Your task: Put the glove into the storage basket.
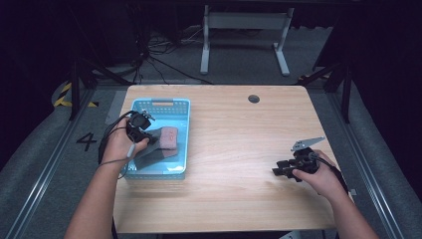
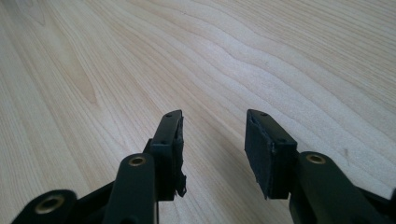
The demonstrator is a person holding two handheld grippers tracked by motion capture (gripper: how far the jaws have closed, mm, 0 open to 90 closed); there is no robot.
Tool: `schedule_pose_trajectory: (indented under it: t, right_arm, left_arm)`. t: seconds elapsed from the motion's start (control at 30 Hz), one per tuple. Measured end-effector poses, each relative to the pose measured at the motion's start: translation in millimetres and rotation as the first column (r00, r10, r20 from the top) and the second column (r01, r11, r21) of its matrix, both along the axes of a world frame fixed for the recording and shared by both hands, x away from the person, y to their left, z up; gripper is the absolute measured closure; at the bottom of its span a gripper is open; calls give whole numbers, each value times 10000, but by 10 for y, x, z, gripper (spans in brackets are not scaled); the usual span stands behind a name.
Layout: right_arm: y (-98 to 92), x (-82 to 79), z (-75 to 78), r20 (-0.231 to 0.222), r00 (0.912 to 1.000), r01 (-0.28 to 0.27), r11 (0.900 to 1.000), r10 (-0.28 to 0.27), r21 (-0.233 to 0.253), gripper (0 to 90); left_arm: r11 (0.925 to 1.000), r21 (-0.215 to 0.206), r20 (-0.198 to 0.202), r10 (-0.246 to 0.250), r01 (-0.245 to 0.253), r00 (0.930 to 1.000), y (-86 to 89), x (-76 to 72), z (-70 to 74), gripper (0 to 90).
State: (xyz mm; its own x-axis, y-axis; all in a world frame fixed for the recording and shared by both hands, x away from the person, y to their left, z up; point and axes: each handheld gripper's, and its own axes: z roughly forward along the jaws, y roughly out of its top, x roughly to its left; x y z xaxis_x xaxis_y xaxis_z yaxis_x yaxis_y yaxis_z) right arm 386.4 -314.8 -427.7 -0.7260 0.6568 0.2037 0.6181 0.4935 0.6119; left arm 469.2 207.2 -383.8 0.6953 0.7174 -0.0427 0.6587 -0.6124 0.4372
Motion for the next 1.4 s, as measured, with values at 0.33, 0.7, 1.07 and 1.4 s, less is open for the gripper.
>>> schedule_pose_trajectory:
  t: [0.33,0.7,1.07,1.4]
  right_arm:
    - [36,5,-2,45,9998,-210,9998,210,-3,575]
    - [29,-1,-1,53,9998,-173,9998,173,-3,570]
    - [36,-8,2,133,9996,-250,9997,250,8,555]
    - [45,6,27,189,9994,-304,9995,302,92,546]
  left_arm:
    - [9987,307,-215,406,-399,9989,-44,-9,-161,810]
    - [9955,172,-284,942,-937,9952,-20,-38,-231,796]
    - [9907,635,-284,1226,-1206,9921,-17,-34,-256,527]
    - [9937,672,-151,906,-894,9958,-103,-55,-194,574]
